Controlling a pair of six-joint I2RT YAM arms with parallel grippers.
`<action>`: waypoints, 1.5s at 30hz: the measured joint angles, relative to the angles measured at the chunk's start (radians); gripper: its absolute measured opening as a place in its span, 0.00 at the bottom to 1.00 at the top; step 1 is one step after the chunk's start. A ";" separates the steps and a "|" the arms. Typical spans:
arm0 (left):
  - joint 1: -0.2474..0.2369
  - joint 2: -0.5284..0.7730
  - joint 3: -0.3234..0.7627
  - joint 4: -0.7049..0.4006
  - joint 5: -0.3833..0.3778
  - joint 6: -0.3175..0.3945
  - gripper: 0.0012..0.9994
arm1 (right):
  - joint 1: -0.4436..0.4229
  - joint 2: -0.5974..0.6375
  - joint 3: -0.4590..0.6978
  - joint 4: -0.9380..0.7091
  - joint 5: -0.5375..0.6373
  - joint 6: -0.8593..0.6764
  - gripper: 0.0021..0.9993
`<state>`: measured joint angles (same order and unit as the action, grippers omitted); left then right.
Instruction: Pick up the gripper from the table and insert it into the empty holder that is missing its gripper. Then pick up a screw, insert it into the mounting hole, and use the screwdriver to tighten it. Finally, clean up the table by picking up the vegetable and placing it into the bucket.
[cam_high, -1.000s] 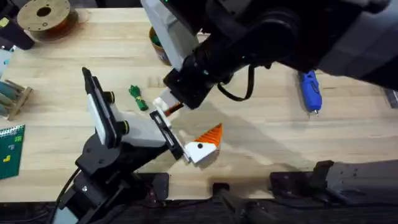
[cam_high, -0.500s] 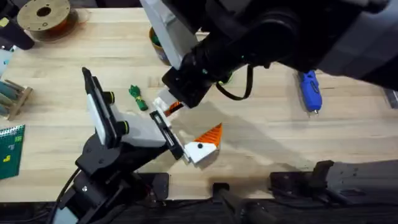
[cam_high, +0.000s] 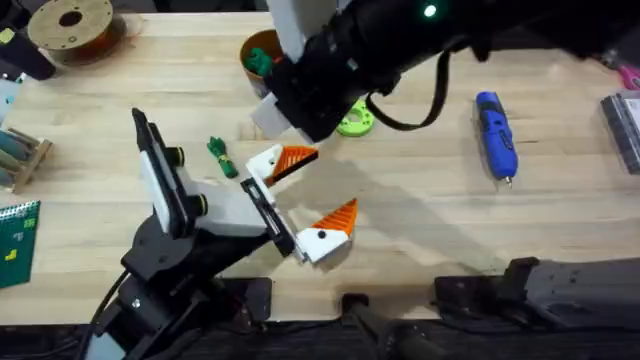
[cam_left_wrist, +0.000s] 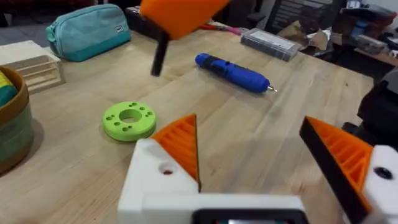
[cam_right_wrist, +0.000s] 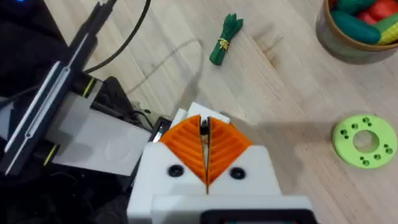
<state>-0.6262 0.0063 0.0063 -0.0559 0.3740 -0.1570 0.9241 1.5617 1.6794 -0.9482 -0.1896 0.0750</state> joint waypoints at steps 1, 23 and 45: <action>0.000 0.000 0.000 0.000 0.000 0.000 0.99 | 0.000 0.000 0.006 -0.006 0.000 0.000 0.01; 0.000 0.000 0.000 0.000 0.000 0.000 0.99 | 0.025 0.108 0.056 -0.104 -0.011 0.003 0.01; 0.000 0.000 0.000 0.000 0.000 0.000 0.99 | 0.027 0.142 0.056 -0.121 -0.011 -0.005 0.01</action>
<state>-0.6262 0.0063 0.0063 -0.0559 0.3740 -0.1570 0.9512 1.7040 1.7355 -1.0691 -0.2005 0.0704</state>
